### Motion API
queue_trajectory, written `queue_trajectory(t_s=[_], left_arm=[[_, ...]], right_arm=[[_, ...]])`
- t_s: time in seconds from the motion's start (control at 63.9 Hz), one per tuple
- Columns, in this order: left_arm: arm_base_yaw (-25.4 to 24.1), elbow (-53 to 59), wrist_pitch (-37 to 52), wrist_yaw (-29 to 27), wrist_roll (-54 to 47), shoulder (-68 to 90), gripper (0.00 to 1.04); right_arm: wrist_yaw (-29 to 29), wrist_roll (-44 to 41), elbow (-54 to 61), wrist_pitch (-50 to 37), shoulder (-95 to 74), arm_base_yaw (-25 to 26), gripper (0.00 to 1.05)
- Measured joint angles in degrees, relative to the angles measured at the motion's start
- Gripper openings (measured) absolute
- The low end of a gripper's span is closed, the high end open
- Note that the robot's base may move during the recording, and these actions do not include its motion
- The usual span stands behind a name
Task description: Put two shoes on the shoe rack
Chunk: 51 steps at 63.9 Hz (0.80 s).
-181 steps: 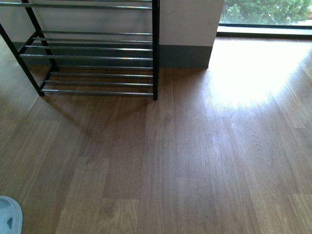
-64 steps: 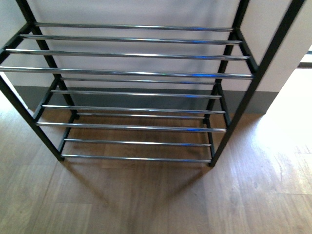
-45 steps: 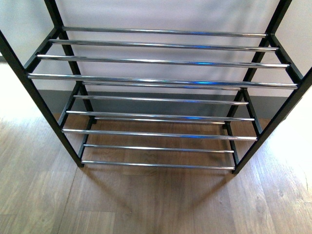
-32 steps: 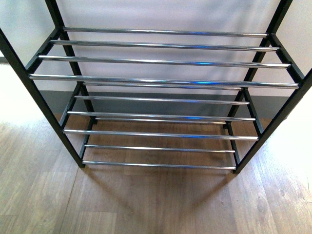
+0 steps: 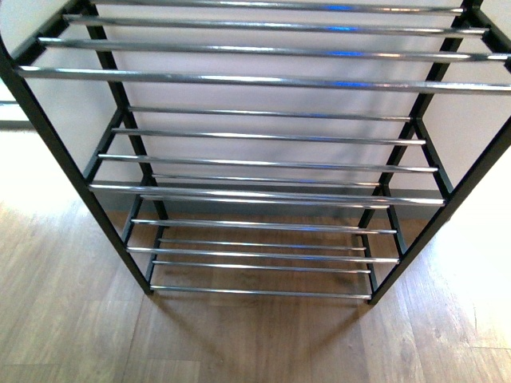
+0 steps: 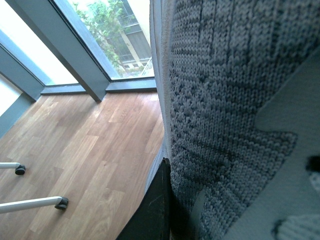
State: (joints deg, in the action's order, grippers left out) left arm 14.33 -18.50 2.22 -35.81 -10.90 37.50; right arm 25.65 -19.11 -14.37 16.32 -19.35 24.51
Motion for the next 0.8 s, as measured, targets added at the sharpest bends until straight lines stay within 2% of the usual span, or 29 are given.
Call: queue_trajectory(t_s=[0.798], left_arm=[[0.26,0.00,0.00,0.94,0.00,0.00,0.05]], right_arm=[[-0.46,0.00,-0.13,0.00,0.07,0.13,0.01]])
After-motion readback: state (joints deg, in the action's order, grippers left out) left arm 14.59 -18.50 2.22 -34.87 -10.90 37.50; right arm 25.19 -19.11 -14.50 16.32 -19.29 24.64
